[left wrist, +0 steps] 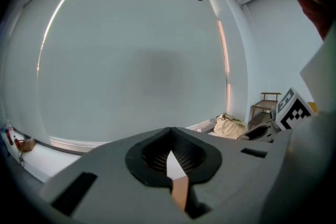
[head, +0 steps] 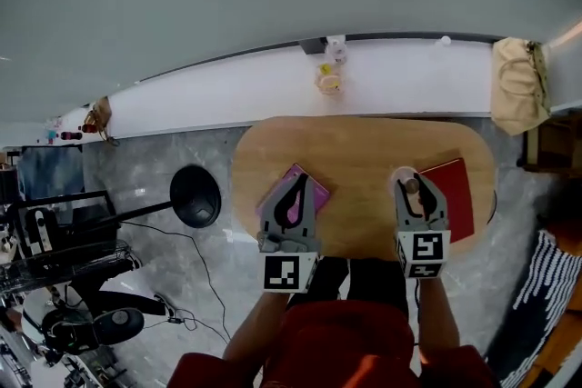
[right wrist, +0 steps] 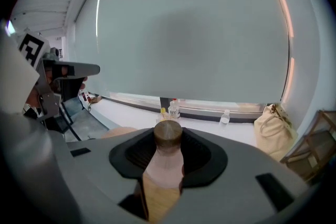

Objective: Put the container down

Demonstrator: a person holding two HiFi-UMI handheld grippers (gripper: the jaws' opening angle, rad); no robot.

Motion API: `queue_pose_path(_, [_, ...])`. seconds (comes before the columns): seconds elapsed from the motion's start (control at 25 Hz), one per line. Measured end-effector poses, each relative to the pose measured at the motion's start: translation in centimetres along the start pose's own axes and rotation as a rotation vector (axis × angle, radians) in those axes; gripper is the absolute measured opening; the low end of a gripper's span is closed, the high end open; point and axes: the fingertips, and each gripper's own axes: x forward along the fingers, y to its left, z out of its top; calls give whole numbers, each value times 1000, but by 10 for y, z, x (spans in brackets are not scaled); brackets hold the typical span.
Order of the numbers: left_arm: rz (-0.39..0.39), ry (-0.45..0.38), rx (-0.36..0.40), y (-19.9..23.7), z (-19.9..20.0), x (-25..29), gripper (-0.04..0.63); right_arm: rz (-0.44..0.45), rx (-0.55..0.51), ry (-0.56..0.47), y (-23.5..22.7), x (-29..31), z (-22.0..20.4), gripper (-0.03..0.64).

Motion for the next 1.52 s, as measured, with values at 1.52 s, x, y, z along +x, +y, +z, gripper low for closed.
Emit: queue_pose_path(1.52, [-50,258,-36,-17,-113,80,6,49,-89,319,-25,195,-183,141])
